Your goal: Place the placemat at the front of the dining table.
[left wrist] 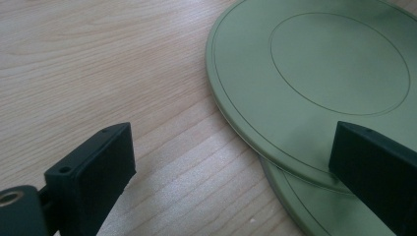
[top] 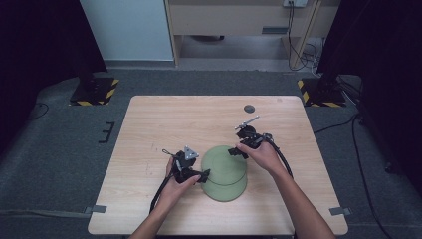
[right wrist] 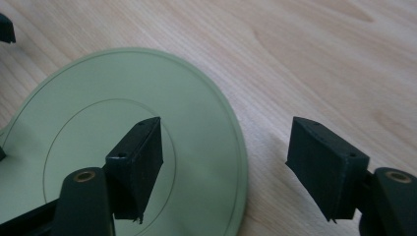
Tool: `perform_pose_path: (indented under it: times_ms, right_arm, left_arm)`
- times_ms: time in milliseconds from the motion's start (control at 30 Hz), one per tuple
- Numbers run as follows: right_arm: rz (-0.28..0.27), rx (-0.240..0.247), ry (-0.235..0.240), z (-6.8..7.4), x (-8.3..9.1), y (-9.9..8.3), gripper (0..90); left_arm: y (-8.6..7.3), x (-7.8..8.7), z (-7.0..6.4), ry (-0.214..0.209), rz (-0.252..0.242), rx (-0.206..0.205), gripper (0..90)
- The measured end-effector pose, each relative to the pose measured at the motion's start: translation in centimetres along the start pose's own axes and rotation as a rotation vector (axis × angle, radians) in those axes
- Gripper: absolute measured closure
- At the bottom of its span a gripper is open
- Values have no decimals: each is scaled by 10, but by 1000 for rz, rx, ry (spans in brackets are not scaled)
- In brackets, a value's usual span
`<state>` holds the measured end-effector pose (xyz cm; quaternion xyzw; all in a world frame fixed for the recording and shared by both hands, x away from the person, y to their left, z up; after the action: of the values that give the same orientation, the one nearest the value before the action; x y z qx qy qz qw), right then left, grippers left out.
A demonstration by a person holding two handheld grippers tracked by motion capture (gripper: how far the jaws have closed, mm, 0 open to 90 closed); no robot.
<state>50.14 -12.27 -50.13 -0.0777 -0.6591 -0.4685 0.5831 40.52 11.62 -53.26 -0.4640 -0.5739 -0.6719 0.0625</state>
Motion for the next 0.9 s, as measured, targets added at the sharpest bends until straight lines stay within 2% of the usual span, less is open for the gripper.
perform_pose_path:
  times_ms: [300, 533, 800, 900]
  right_arm:
    - [17, -18, 54, -2, -11, -3, 321]
    - [15, -37, 124, -2, -16, -6, 326]
    - [15, -37, 132, -1, -15, -6, 333]
    - [-5, -41, 128, 0, -8, -5, 335]
  left_arm:
    - [-1, 0, -1, 9, -6, 5, 20]
    - [-2, 0, -1, 12, -6, 13, 13]
    - [-2, -1, -1, 23, -9, 13, 3]
    - [-2, -1, -2, 29, -11, 12, 2]
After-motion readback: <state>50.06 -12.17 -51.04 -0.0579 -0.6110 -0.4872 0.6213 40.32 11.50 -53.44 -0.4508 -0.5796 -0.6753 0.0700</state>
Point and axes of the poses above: each handheld gripper's, and its own axes: x roughly backward along the jaws, y roughly out of its top, z roughly to its left, the point moved 1 cm from there along -x, roughly forward along the jaws, and after that the axes turned 3 degrees about x, right-handed, at the moved point
